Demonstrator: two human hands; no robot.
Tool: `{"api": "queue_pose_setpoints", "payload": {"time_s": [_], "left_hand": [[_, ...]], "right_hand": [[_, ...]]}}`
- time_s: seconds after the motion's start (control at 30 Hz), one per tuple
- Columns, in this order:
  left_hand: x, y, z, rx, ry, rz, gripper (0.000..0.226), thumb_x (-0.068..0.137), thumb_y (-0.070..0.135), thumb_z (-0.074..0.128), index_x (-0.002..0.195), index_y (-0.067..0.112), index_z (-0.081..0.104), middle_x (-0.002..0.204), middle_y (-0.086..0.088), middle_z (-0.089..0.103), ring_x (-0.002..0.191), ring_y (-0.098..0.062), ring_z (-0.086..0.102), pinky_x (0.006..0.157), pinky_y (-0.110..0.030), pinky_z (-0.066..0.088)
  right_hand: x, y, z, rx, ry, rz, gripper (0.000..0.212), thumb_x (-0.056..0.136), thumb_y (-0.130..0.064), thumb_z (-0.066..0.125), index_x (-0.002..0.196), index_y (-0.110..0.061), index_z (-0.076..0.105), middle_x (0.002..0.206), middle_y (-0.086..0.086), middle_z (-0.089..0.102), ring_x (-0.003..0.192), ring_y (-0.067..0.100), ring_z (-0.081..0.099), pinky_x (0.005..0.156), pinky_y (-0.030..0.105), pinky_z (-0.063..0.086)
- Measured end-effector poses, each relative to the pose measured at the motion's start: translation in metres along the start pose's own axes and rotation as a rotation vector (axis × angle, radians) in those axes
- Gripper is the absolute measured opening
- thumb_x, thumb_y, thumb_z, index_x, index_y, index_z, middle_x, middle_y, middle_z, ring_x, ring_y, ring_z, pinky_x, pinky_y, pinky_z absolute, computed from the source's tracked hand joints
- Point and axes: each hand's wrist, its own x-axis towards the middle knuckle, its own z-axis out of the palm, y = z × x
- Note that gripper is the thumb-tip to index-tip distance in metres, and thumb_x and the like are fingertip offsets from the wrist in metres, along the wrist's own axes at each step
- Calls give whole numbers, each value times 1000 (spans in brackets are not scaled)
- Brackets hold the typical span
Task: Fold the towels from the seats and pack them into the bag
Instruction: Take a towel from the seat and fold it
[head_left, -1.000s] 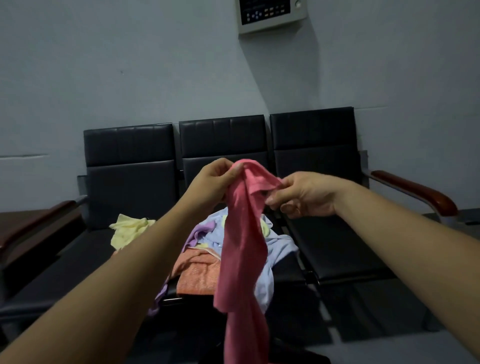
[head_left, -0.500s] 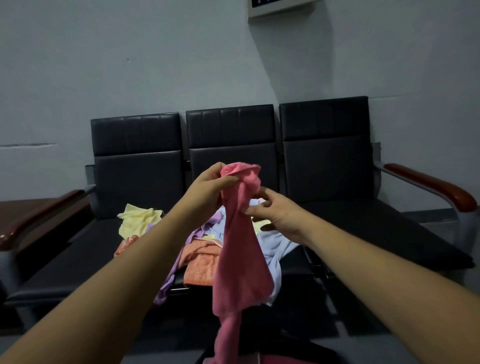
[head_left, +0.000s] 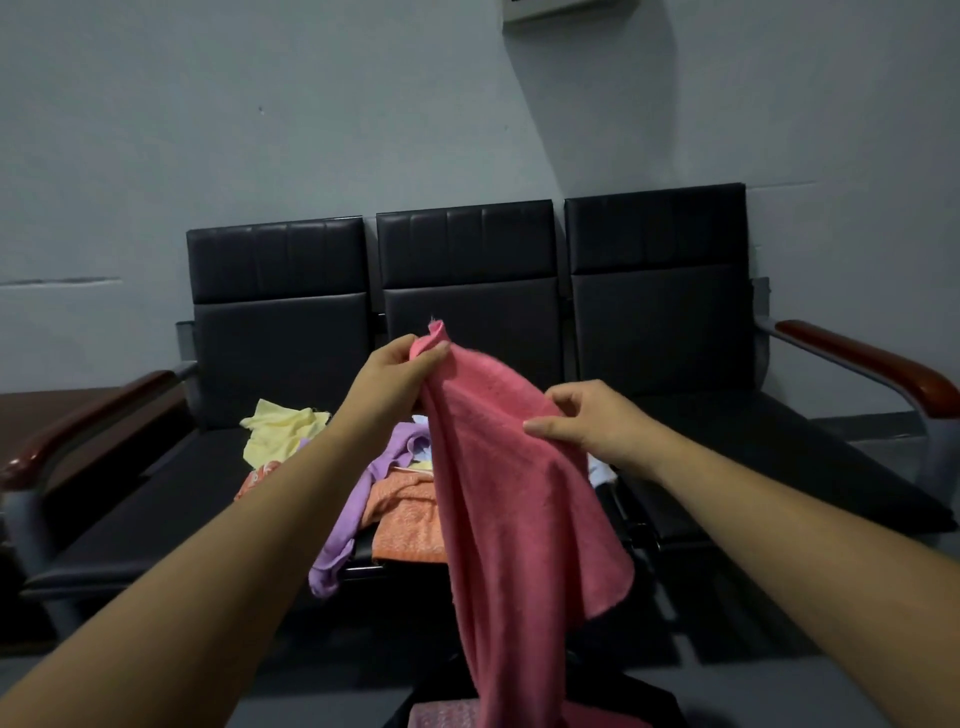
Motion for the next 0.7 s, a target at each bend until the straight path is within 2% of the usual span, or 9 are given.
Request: {"api": "queue_pose_setpoints", "payload": {"time_s": [0.1, 0.2, 0.27, 0.3, 0.37, 0.43, 0.5, 0.6, 0.7], "left_hand": [[1, -3, -1, 104, 45, -5, 31, 99, 40, 60, 100, 12, 72, 78, -4, 61, 73, -19, 57, 67, -36, 51], [0, -5, -2, 75, 119, -9, 48, 94, 52, 63, 98, 6, 74, 73, -6, 55, 63, -15, 50, 58, -27, 43], [1, -7, -3, 79, 152, -23, 47, 94, 50, 63, 93, 5, 74, 64, -2, 50, 53, -7, 44, 49, -20, 36], [1, -8, -4, 90, 163, -33, 43, 96, 47, 62, 91, 6, 73, 59, 1, 45, 48, -4, 40, 47, -20, 33], [3, -11, -8, 94, 184, -47, 35, 98, 45, 60, 88, 12, 66, 51, 7, 36, 42, -4, 34, 48, -25, 30], [4, -13, -13, 79, 199, -59, 35, 98, 45, 58, 84, 13, 61, 45, 11, 33, 40, -5, 34, 47, -26, 30], [6, -15, -19, 83, 228, -72, 37, 99, 44, 57, 84, 11, 64, 45, 11, 34, 42, -7, 36, 46, -25, 31], [9, -21, -28, 4, 249, -103, 37, 101, 38, 56, 75, 17, 69, 48, 9, 41, 48, -11, 40, 47, -25, 35], [10, -28, -32, -55, 226, -112, 37, 101, 36, 57, 70, 22, 69, 52, 6, 51, 53, -13, 46, 53, -29, 40]], "right_hand": [[-3, 15, -6, -218, -97, -2, 11, 85, -24, 81, 85, -14, 76, 78, 5, 69, 70, 9, 57, 67, 30, 45], [-8, 35, -10, -363, -162, 86, 24, 87, -26, 78, 91, -3, 75, 73, 3, 59, 65, 10, 48, 64, 30, 39], [-14, 46, -11, -388, -179, 101, 24, 89, -25, 75, 86, -2, 69, 73, -1, 56, 68, 9, 48, 67, 31, 39], [-17, 50, -10, -311, -153, 101, 22, 90, -20, 73, 82, -1, 65, 73, -2, 56, 69, 9, 50, 69, 30, 41], [-22, 52, -7, -10, -84, 109, 16, 91, -7, 68, 78, -6, 60, 71, 0, 60, 68, 11, 56, 67, 24, 46], [-24, 54, -8, 139, -93, 112, 13, 89, -6, 71, 82, -12, 62, 74, 7, 64, 70, 18, 59, 66, 25, 48], [-24, 56, -12, -3, -156, 127, 10, 85, -14, 77, 86, -16, 67, 77, 5, 65, 73, 18, 59, 69, 29, 46], [-28, 65, -22, -348, -247, 192, 11, 88, -19, 75, 80, -12, 72, 67, -8, 61, 65, 8, 54, 63, 25, 43], [-31, 80, -30, -310, -151, 241, 10, 89, -16, 74, 79, -17, 73, 66, -11, 63, 65, 6, 58, 62, 26, 48]]}}
